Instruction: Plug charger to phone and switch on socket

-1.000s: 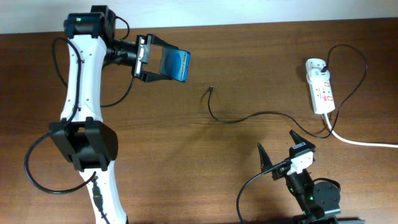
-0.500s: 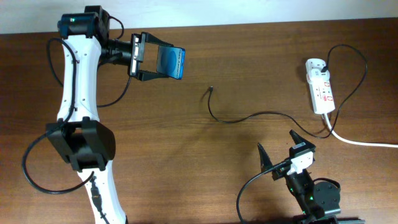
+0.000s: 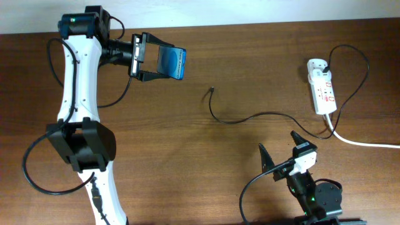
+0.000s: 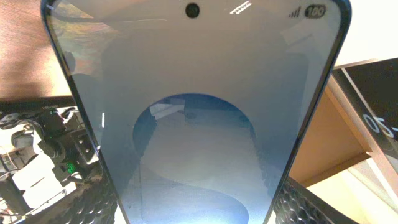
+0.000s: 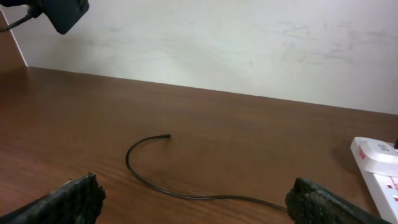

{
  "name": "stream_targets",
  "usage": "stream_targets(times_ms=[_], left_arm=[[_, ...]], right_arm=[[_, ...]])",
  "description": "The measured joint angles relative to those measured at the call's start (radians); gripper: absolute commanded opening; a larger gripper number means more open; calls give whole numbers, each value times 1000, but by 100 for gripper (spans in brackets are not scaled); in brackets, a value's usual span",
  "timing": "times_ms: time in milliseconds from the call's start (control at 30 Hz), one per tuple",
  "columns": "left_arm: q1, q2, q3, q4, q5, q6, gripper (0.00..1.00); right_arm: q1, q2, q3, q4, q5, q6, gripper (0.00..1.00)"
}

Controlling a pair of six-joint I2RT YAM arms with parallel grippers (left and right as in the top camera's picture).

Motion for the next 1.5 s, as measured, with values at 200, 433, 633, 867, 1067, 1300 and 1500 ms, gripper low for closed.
stream_targets(times_ms=[200, 433, 633, 867, 1067, 1300, 1500], left_arm=[[0, 0, 0, 0, -3, 0, 12], [0, 0, 0, 0, -38, 0, 12], [0, 0, 0, 0, -50, 0, 12], [-15, 0, 0, 5, -280, -71, 15], [-115, 1, 0, 29, -624, -220, 11], [-164, 1, 0, 27, -694, -251, 18], [-251, 1, 0, 27, -696, -253, 19]], right_arm=[[0, 19, 51, -78, -93, 70, 99], [0, 353, 476, -332, -142, 98, 98], [-1, 815, 912, -675, -227, 102, 98], [0, 1081, 988, -608, -414, 263, 89], [198, 1395, 993, -182, -417, 608, 79], [335, 1521, 992, 126, -292, 952, 64], [357, 1601, 992, 186, -237, 1022, 56]])
